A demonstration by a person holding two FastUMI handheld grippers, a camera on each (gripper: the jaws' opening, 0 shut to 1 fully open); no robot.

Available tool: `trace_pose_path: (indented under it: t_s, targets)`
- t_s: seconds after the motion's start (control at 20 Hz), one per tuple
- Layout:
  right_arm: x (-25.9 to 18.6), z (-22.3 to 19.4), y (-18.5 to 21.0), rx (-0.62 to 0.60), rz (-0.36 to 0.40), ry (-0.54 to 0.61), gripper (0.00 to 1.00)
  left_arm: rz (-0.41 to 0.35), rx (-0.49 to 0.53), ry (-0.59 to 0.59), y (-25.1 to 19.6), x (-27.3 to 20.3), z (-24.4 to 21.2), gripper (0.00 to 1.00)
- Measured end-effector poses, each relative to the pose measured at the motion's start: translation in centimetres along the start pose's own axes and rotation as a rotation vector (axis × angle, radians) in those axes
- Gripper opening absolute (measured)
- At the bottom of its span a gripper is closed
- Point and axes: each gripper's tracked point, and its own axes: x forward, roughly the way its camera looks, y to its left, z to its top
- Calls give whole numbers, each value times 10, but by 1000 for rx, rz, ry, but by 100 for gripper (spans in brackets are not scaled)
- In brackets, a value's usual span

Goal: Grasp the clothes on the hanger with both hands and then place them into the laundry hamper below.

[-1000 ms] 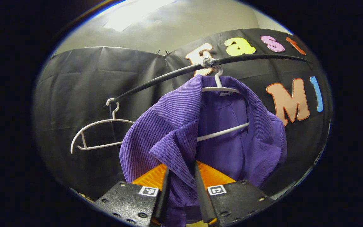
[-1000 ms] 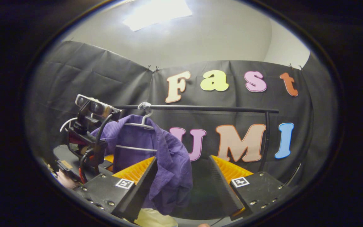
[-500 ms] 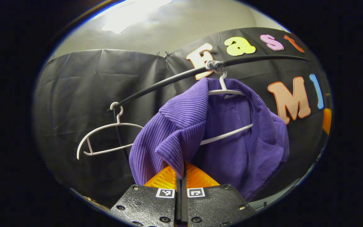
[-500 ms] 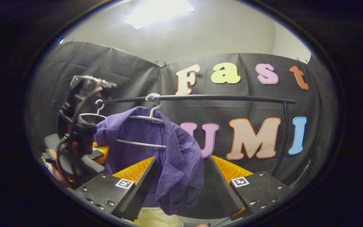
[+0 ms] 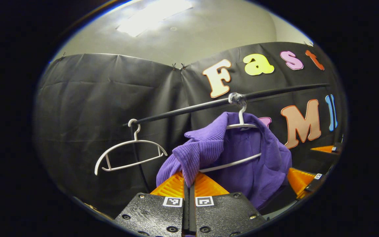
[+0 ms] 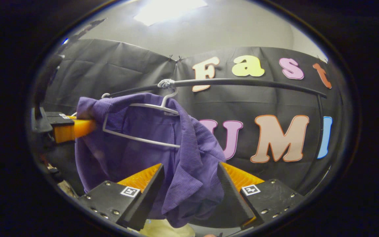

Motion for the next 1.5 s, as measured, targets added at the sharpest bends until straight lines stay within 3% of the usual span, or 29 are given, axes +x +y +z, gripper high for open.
trace_pose_path:
  t_s: [0.4, 0.5, 0.75, 0.85, 1.1, 1.5]
  targets:
    - [52, -26, 5, 14, -6, 31, 99, 33, 1, -36, 21, -3, 32, 0]
    - [61, -34, 8, 28, -3, 47, 94, 40, -10, -49, 25, -3, 40, 2]
    - [80, -55, 22, 52, 35, 104, 94, 61, -26, -59, 35, -4, 52, 0]
    - [82, -65, 25, 58, 39, 139, 77, 59, -44, -63, 37, -3, 57, 0]
    - [84, -73, 16, 98, 9, 179, 12, 70, -74, -81, 48, -1, 70, 0]
    - [78, -48, -31, -9, -156, 139, 15, 123, -75, -120, 76, 3, 86, 2]
